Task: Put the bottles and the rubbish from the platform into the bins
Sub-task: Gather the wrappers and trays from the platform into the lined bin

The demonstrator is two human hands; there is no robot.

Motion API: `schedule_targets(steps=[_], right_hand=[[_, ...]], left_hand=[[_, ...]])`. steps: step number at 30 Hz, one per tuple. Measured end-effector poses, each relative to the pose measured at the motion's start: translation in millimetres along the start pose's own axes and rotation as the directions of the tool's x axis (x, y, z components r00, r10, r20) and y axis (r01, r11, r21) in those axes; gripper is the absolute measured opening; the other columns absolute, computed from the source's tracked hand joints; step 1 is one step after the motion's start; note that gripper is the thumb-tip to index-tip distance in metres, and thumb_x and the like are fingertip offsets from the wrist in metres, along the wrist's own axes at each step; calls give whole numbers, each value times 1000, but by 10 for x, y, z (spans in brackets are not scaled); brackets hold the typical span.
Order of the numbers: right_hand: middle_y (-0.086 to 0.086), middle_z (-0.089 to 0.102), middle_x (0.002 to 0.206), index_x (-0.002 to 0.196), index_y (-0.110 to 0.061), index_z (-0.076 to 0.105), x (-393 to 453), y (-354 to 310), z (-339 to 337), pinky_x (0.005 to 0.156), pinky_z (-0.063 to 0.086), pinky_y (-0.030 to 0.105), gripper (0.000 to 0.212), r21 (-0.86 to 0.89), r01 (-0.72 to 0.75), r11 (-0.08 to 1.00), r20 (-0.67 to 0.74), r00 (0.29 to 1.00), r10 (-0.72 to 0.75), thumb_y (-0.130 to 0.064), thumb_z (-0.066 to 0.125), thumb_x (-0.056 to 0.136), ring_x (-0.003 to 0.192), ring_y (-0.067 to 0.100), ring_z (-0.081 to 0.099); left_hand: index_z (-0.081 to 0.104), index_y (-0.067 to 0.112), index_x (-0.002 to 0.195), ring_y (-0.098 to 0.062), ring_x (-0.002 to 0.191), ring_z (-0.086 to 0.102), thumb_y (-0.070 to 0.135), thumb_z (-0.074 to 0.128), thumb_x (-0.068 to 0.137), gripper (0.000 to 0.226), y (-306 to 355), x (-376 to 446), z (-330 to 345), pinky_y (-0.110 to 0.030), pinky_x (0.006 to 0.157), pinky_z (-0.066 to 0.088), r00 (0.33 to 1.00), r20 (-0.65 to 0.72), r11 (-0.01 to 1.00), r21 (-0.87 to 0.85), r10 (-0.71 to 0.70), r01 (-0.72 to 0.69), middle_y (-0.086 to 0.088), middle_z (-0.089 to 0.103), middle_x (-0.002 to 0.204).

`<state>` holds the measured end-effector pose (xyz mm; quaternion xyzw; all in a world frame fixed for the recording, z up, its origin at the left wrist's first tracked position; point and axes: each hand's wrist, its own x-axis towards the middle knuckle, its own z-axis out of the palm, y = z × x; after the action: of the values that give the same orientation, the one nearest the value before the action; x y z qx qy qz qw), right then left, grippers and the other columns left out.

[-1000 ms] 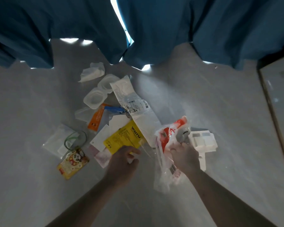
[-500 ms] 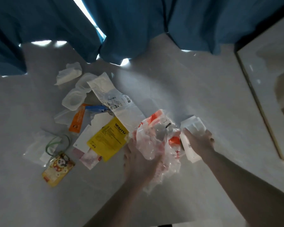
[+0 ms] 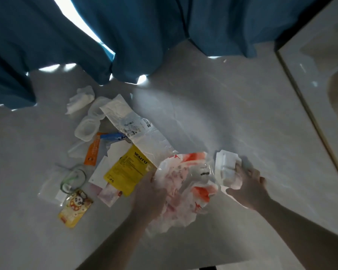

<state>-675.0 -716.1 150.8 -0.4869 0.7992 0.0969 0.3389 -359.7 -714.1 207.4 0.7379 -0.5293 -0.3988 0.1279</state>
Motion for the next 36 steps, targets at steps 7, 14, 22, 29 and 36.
schedule_targets(steps=[7,14,22,29,36], right_hand=[[12,40,135,140,-25,46,53,4,16,94,35,39,84,270,-115,956,-53,990,134,-67,75,74,125,33,38],[10,37,127,139,-21,37,299,1,276,77,40,44,120,142,-253,957,-93,959,267,-81,70,40,112,36,38],[14,40,117,133,-22,29,88,91,201,85,47,48,128,297,-278,914,-124,938,325,-72,90,32,107,39,45],[-3,72,100,126,-31,58,-110,315,110,74,57,34,95,206,-190,960,43,982,185,-72,86,46,86,23,68],[-1,64,81,89,-22,65,-953,566,-410,66,44,30,55,215,-165,962,61,986,155,-72,73,71,73,23,57]], left_hand=[[74,25,106,-18,110,60,49,81,47,64,-8,808,-111,-35,93,55,986,31,986,34,-164,163,0,58,126],[74,17,108,-21,83,71,25,84,66,44,170,1053,81,-32,65,59,944,43,918,-221,-329,330,-1,73,94],[73,19,106,-18,86,65,21,63,87,22,311,913,169,-30,71,51,963,-168,977,-86,-209,197,0,73,96],[78,27,102,-6,86,64,15,71,81,25,636,309,-51,-27,73,53,928,-238,958,88,287,-273,16,67,96],[79,25,93,-14,86,68,9,77,75,24,931,-695,-480,-30,74,55,940,-250,966,174,230,-191,9,72,95]])
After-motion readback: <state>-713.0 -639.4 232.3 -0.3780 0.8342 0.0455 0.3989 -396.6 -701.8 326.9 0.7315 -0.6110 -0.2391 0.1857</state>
